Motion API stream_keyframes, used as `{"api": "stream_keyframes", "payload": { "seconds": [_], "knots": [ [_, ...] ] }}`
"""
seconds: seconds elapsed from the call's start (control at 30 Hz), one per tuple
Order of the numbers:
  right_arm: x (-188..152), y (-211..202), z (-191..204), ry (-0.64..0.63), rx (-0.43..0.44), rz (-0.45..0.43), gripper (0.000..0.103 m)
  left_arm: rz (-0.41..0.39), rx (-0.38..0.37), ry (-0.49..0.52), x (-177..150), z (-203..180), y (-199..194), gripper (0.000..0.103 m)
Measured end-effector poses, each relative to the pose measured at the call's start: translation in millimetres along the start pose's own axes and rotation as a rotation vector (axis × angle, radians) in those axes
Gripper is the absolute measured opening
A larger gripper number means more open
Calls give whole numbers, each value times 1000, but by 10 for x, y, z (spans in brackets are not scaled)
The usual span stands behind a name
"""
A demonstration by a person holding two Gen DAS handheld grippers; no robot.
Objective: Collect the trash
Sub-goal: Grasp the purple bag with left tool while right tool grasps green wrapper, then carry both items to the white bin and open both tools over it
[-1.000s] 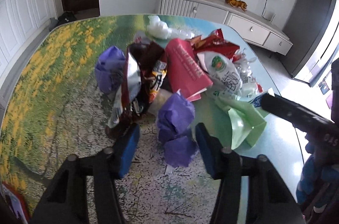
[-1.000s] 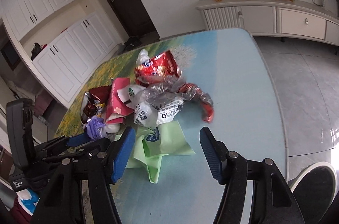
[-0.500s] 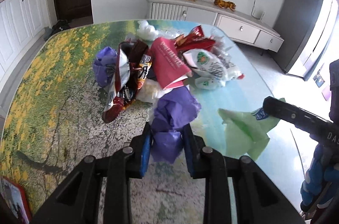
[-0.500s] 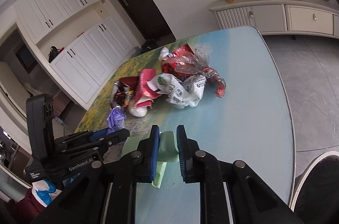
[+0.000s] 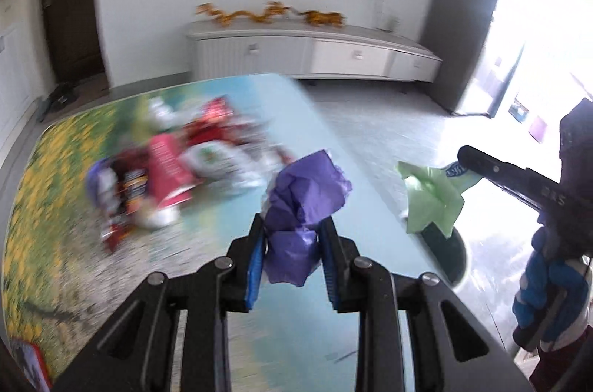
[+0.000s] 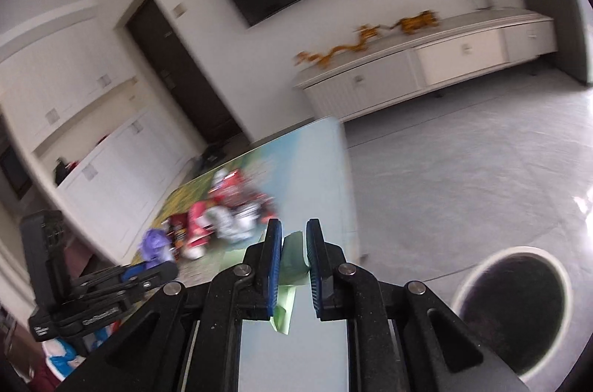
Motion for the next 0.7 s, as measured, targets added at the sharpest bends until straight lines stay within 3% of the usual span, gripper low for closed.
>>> {"api": "stream_keyframes", "payload": {
  "seconds": [0.2, 0.37, 0.5, 0.63, 0.7],
  "knots": [
    [23, -561, -1048, 118, -270, -76, 13, 42, -103, 157, 177, -940, 347, 26],
    [-115, -747, -1742, 221, -437, -68, 13, 111, -177, 252, 259, -1651, 749, 26],
    [-233, -652, -2135, 283, -498, -34, 14, 169, -215, 318, 241, -2152, 1073, 27],
    [-375, -571, -2385, 319, -524, -2, 16, 243, -240, 324, 137, -2482, 1436, 29],
    [-453, -592, -2515, 336, -533, 7, 24, 273, -247, 318, 89, -2563, 1591, 29]
  ]
}}
Point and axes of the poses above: each gripper's, at about its wrist camera, not at the fingertips, and y roughly the way its jaws point, z to its left, x to its top, the point moved 7 cm from there along y, roughly the way its jaws point
